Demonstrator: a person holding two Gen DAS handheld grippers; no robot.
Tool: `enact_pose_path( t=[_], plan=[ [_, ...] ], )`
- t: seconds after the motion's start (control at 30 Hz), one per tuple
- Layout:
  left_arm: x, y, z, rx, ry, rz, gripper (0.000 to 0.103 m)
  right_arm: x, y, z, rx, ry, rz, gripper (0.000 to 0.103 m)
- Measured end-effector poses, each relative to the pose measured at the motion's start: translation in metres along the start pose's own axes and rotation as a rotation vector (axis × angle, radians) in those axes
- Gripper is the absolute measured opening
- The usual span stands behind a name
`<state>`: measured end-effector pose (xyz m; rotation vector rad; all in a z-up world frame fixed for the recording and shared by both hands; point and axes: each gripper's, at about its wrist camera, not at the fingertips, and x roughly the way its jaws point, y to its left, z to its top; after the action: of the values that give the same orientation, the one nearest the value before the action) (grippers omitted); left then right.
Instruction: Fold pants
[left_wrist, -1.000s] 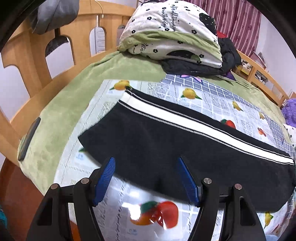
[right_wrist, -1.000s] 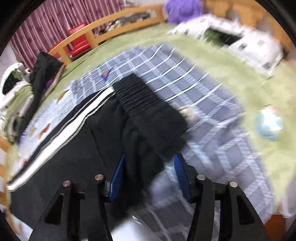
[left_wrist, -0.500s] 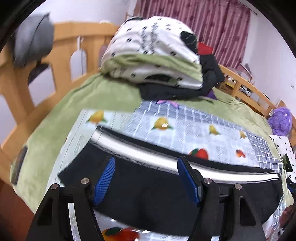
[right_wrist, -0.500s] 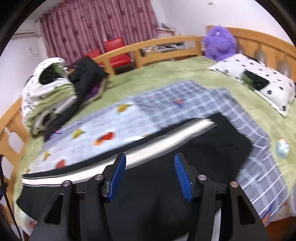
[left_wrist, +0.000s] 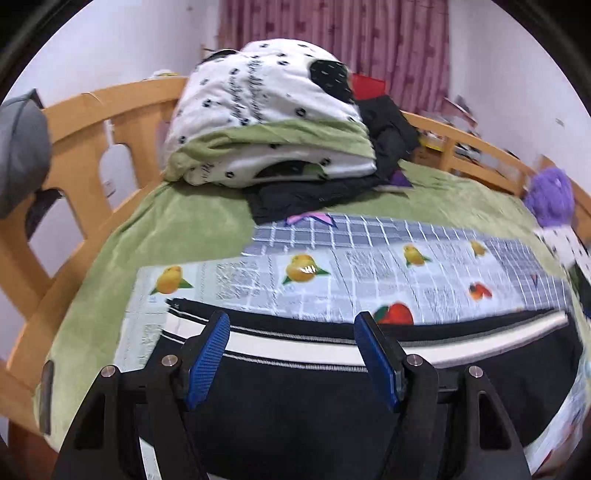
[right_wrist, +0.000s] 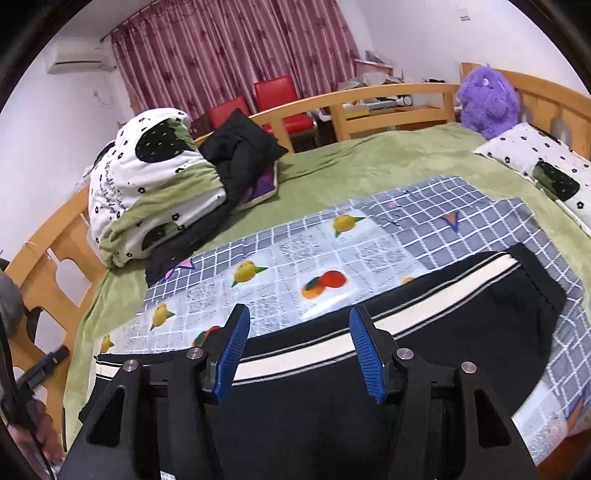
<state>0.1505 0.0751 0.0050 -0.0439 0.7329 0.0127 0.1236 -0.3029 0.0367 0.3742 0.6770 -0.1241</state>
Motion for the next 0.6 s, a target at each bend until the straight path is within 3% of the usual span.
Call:
enact_pose_path(
  t=[0.13, 0.23, 0.37, 0.5, 0.6],
  plan=[
    [0.018, 0.007, -0.018, -0.016, 0.064, -0.04, 0.068, 0.026, -0.009, -0.018, 0.0, -0.012, -0.005, 0.056],
    [0.022, 0.008, -0.018, -0.026, 0.051, -0.061, 0.068, 0.043, -0.016, -0.03, -0.037, 0.018, -0.06, 0.056],
    [0.025, 0.009, -0.013, -0.007, 0.009, 0.011, 0.068, 0.051, -0.022, -0.034, -0.062, 0.028, -0.072, 0.056],
    [0.033, 0.019, -0.007, -0.108, 0.041, -0.056, 0.068, 0.054, -0.031, -0.034, -0.063, 0.036, -0.09, 0.056],
    [0.031, 0.018, -0.007, -0.097, 0.021, -0.035, 0.068, 0.054, -0.037, -0.033, -0.05, 0.024, -0.093, 0.056]
  ],
)
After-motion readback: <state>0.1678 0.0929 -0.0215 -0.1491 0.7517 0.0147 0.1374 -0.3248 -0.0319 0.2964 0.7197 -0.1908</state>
